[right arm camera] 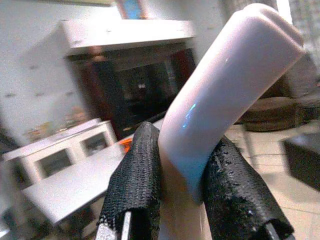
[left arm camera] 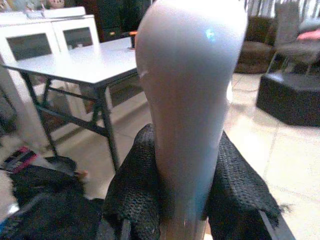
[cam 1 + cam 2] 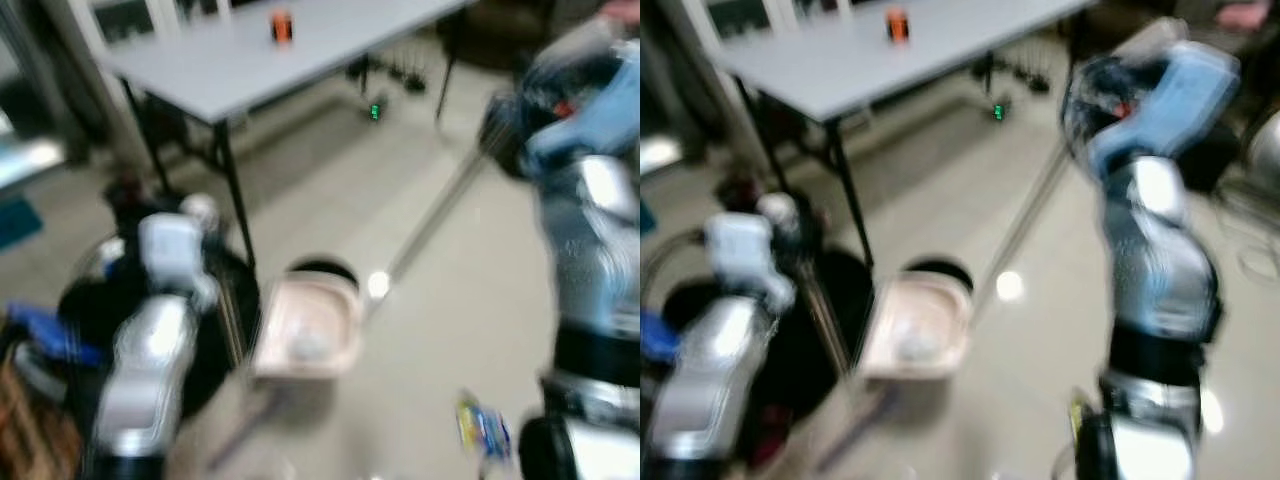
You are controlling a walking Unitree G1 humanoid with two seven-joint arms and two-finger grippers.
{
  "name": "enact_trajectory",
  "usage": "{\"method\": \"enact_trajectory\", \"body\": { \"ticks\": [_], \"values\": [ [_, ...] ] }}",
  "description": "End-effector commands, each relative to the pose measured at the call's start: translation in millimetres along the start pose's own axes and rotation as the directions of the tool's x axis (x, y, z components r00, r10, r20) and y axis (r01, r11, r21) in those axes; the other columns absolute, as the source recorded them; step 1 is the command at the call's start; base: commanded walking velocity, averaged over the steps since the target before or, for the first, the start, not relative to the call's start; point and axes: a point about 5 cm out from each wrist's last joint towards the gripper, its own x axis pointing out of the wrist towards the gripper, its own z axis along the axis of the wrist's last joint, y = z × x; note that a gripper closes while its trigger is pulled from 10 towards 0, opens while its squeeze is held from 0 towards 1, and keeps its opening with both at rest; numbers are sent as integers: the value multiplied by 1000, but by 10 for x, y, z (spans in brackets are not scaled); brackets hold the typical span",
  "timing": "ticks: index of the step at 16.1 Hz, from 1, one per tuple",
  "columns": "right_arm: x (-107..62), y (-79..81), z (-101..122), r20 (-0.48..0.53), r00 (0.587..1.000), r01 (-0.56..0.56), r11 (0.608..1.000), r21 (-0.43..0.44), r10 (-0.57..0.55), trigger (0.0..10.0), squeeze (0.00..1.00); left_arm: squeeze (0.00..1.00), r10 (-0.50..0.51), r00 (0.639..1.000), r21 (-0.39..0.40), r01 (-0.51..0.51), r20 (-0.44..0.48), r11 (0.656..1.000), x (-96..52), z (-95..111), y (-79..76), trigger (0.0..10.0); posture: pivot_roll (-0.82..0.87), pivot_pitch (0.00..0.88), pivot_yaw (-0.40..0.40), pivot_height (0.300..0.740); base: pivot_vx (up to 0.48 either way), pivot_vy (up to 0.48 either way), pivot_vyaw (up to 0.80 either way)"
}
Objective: Sweep floor
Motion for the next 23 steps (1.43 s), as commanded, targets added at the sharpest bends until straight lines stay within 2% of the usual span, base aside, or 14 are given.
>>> {"method": "enact_trajectory", "body": {
  "ticks": [1,9,13,15,19,23],
  "values": [
    [15,107,120,68,997,-34,999,15,33,10000,0,0,20,999,18,-21,37,1000,8,85,89,10000,23,0,30,740,349,0,0],
    [12,40,145,101,995,0,1000,-14,2,10000,0,0,30,999,25,-31,33,999,-21,53,119,10000,25,0,23,740,346,0,0],
    [42,39,117,109,994,7,1000,-20,-5,10000,0,0,66,998,30,-67,24,997,-64,17,189,10000,33,0,13,740,352,0,0],
    [47,25,81,111,994,20,1000,-14,-18,10000,0,0,73,997,61,-73,2,995,-131,-35,253,10000,41,0,13,740,352,0,0],
    [45,45,64,132,991,18,1000,-13,-16,10000,0,0,95,995,85,-93,-14,992,-155,-70,350,10000,39,0,20,740,352,0,0],
    [87,93,84,159,987,-3,997,-73,15,10000,0,0,99,995,92,-98,-12,991,-135,-58,373,10000,39,0,26,740,330,0,0]
  ]
}}
